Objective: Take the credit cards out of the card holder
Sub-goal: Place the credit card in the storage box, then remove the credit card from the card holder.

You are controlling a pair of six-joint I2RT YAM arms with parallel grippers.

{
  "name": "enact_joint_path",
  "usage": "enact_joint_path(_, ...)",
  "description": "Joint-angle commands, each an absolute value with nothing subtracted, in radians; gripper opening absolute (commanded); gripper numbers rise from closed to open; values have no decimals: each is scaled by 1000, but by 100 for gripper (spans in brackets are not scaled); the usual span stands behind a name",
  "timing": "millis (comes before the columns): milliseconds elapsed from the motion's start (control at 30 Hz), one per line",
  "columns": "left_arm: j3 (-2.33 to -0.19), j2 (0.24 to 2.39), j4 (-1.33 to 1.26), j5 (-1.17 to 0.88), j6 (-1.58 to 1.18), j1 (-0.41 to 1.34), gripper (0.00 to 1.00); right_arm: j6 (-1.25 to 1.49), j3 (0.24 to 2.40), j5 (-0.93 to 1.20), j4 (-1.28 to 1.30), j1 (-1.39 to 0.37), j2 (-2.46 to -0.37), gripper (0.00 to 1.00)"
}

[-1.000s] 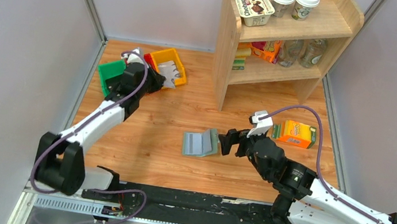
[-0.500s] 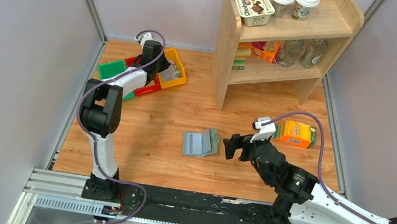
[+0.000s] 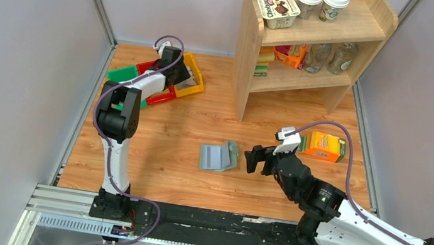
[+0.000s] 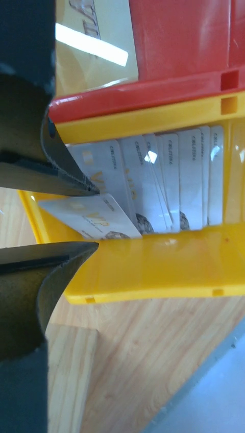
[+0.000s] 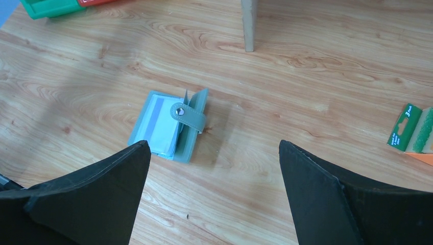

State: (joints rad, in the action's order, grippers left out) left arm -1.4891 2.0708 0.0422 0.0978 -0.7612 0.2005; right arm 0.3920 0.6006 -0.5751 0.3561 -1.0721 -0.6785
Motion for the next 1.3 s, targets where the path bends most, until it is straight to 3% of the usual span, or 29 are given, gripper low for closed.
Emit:
enact_joint_path(0, -1539, 2013, 143, 127, -747, 193, 48, 400, 632, -589, 354, -1068, -681, 100)
enact_joint_path(167, -1540, 1934, 224, 175, -693, 193, 57, 422, 684, -569, 413, -1068, -718, 100)
enact_joint_path(467, -1448, 1700, 340, 108, -658, 198, 59, 431, 857, -465, 506, -1068, -902, 99)
enact_joint_path(900, -997, 1214, 460, -116, -655, 256, 59, 471, 1159, -239, 589, -1069, -1316, 60)
enact_joint_path(1267, -801, 1019, 499, -253, -669, 302, 58, 531, 1209, -192, 546, -1014, -1635, 49)
